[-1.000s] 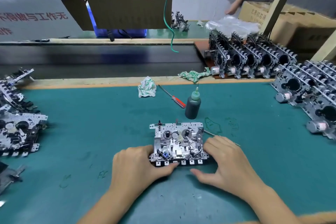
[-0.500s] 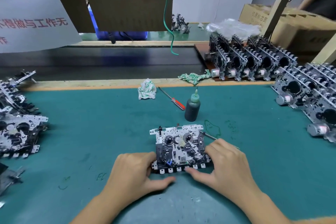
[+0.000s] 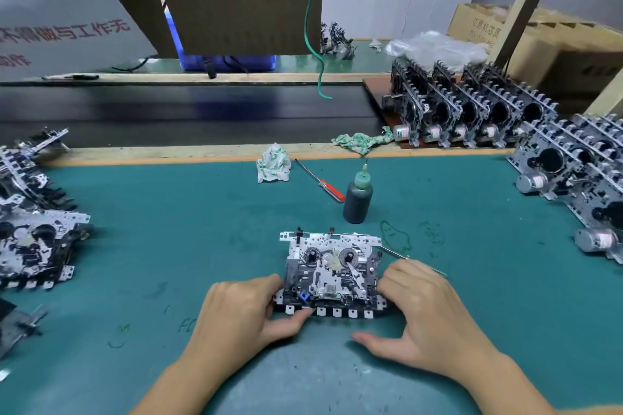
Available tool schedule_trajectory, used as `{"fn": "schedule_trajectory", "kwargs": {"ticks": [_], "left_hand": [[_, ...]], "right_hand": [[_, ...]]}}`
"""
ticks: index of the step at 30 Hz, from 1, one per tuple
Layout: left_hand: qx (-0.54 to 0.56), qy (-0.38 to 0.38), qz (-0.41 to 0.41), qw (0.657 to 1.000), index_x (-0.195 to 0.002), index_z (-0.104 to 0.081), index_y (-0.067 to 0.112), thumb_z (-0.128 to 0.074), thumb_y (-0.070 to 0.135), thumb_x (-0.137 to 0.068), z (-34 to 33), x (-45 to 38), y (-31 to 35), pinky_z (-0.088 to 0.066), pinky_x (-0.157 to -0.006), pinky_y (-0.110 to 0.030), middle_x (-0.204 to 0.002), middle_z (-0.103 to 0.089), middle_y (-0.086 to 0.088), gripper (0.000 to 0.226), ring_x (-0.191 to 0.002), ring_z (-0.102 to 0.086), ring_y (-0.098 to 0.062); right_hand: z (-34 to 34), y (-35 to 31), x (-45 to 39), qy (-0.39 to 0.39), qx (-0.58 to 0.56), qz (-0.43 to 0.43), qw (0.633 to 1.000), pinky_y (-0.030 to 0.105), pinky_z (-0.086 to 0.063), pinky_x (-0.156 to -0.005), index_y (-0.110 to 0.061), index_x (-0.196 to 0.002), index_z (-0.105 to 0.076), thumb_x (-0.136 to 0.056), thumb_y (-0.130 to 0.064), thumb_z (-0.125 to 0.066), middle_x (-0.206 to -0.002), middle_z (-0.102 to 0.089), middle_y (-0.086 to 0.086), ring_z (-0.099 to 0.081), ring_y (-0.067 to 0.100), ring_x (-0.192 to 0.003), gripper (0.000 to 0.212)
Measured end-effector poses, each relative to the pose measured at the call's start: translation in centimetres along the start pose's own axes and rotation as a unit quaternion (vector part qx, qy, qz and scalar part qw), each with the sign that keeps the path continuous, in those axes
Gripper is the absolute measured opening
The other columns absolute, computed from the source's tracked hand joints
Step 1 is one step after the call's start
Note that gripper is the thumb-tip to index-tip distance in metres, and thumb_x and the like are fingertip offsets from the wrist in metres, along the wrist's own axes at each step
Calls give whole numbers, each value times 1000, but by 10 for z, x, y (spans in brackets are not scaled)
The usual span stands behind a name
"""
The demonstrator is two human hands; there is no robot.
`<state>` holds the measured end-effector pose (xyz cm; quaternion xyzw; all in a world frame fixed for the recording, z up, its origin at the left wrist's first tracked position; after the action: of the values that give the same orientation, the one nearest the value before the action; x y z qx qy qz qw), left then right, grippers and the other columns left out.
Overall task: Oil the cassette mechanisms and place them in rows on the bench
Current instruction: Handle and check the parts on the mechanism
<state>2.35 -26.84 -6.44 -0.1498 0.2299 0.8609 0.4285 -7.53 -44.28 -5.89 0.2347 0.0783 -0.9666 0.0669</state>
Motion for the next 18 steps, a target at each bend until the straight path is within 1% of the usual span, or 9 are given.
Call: {"fn": "schedule_trajectory", "kwargs": {"ticks": [1, 3, 4, 6, 9, 12, 15, 18], "left_hand": [[4, -2, 1, 1000, -51, -46, 15, -52, 59, -70, 0, 0, -1, -31, -32, -18, -39, -42, 7, 48, -33, -42, -15], [8, -8, -19, 1000, -51, -44, 17, -52, 64, -71, 0, 0, 1, -30, -33, -21, -39, -42, 8, 52, -34, -42, -13], [9, -10, -27, 1000, -50, -42, 18, -52, 69, -69, 0, 0, 3, -30, -34, -22, -39, -41, 8, 56, -34, -41, -13], [3, -7, -17, 1000, -48, -39, 19, -52, 78, -61, 2, 0, 5, -29, -34, -20, -38, -41, 8, 62, -33, -42, -12], [-14, 20, 22, 999, -43, -41, 15, -53, 72, -60, 2, -1, 8, -29, -34, -19, -35, -39, 4, 61, -30, -43, -18], [-20, 31, 41, 998, -42, -42, 13, -53, 68, -60, 1, -2, 8, -31, -33, -21, -34, -39, 2, 59, -29, -44, -19], [-4, 13, 30, 999, -44, -43, 15, -52, 72, -59, 0, -4, 5, -33, -32, -21, -35, -41, 4, 60, -31, -44, -18], [3, -20, 19, 1000, -48, -47, 16, -50, 82, -56, -1, -3, 2, -34, -34, -20, -37, -42, 7, 66, -33, -44, -13]], "right_hand": [[0, 0, 0, 4, 3, -3, 1000, 23, -33, -61, -14, -57, -49, -72, -63, -63, -59, -47, -4, -45, 18, -59, 53], [2, 2, -1, 24, 10, -21, 999, 24, -35, -61, -14, -55, -50, -72, -58, -61, -57, -48, -3, -48, 19, -58, 49], [2, 2, -1, 31, 15, -28, 999, 24, -35, -61, -14, -54, -50, -73, -56, -59, -56, -48, -3, -49, 20, -57, 47], [1, 2, -1, 33, 24, -31, 999, 25, -36, -61, -14, -54, -50, -73, -56, -57, -55, -48, -4, -50, 20, -57, 47], [-1, 2, 0, 19, 12, -28, 999, 28, -40, -61, -14, -55, -52, -73, -59, -59, -57, -49, -4, -49, 19, -59, 49], [-1, 2, 0, 6, -15, -29, 999, 28, -38, -61, -14, -56, -50, -69, -64, -64, -59, -47, -3, -45, 19, -59, 54], [-1, -1, 0, 25, -7, -39, 999, 31, -41, -58, -14, -56, -50, -73, -59, -60, -59, -47, -3, -46, 19, -58, 50], [-1, -5, 0, 51, 11, -48, 997, 28, -35, -57, -14, -55, -47, -76, -54, -58, -56, -44, -3, -44, 19, -54, 47]]}}
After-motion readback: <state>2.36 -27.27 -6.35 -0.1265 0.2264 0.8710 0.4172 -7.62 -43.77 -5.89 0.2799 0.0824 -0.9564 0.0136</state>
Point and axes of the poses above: each hand's wrist, its own x-axis away from the middle knuckle, its own z-axis out of the back of the hand, y = z × x, the point moved 6 cm from there along -x, towards the middle knuckle
